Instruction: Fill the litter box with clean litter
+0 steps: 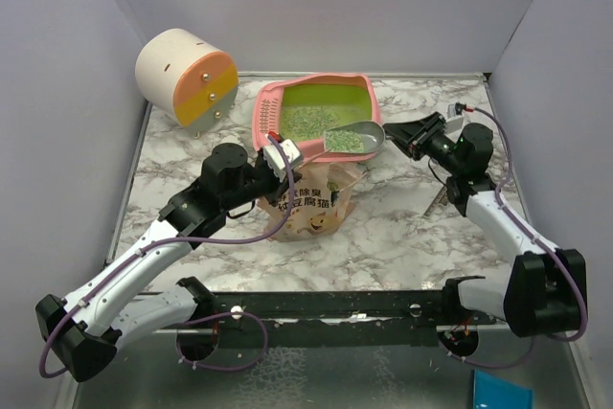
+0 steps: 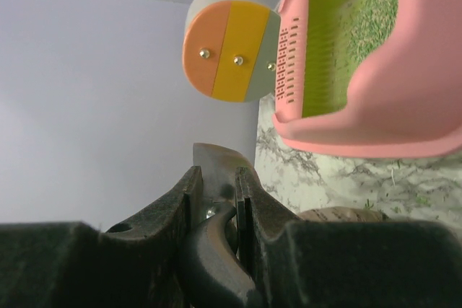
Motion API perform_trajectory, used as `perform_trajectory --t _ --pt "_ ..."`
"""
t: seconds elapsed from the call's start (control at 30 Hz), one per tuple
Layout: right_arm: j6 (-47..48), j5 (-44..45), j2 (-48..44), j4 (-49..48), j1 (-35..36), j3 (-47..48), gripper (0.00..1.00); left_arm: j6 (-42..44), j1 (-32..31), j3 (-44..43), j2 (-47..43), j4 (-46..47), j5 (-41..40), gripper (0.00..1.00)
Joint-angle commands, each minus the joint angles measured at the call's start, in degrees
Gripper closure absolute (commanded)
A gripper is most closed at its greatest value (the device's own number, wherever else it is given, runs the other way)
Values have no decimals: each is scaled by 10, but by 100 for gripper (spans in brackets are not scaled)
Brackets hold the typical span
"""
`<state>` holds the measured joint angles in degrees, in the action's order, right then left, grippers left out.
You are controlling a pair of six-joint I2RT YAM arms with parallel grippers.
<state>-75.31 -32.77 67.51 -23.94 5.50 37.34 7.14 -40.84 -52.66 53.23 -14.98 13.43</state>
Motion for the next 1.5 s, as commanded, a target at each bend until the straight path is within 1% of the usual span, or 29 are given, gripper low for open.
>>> perform_trajectory --t 0.0,0.27,0.4,0.67,0.77,0.87,0.97,1.2,1.47 --pt "21 12 59 -33 -3 83 99 -12 1 -4 -5 57 -1 100" --pt "81 -2 199 2 -4 278 99 -20 1 9 -22 58 4 100" --pt "132 -9 273 57 -3 407 99 -23 1 12 -25 56 7 100" --pt "307 24 394 200 17 655 99 -26 1 10 -17 58 13 100" --pt "370 40 430 244 35 728 99 -25 1 6 -13 58 16 100" --pt "450 73 458 313 63 800 99 -24 1 2 -13 53 16 100" --pt "524 129 458 342 95 827 99 -24 1 4 -14 52 14 100" --pt "641 252 453 377 151 856 99 -25 1 3 -10 51 14 100" --pt "766 370 425 359 200 817 99 -26 1 -1 -1 52 19 100"
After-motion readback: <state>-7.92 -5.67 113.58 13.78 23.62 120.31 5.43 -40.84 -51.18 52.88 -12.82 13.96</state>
